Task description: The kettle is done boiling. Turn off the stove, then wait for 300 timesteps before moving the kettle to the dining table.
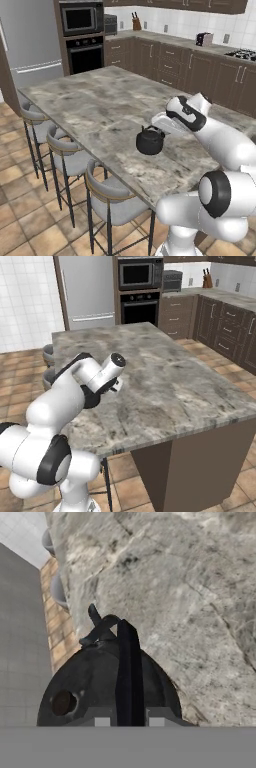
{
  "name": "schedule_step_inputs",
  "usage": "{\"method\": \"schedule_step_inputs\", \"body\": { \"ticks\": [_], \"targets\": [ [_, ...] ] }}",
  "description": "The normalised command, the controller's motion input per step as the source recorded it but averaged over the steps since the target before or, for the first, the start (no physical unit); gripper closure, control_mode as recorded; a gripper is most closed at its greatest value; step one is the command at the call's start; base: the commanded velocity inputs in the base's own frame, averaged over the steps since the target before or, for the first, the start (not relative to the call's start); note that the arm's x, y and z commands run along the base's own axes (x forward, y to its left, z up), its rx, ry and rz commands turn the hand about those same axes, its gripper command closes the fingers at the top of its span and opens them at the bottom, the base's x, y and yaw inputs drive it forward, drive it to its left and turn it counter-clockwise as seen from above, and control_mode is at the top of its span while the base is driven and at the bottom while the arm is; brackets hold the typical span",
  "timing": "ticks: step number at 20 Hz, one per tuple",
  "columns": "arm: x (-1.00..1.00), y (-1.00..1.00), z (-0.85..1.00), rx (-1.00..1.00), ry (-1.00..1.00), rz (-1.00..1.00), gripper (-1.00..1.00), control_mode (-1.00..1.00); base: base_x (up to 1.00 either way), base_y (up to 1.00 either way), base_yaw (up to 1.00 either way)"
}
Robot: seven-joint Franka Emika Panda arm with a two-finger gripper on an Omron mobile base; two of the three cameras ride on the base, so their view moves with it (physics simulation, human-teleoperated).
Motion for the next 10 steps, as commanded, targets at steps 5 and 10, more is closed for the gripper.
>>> {"method": "schedule_step_inputs", "body": {
  "ticks": [5,10],
  "targets": [
    [0.12,0.03,-0.37,-0.01,-0.08,0.00,1.00,-1.00,0.00,0.00,0.00],
    [0.07,0.00,-0.27,0.00,-0.01,0.00,1.00,-1.00,0.00,0.00,0.00]
  ]
}}
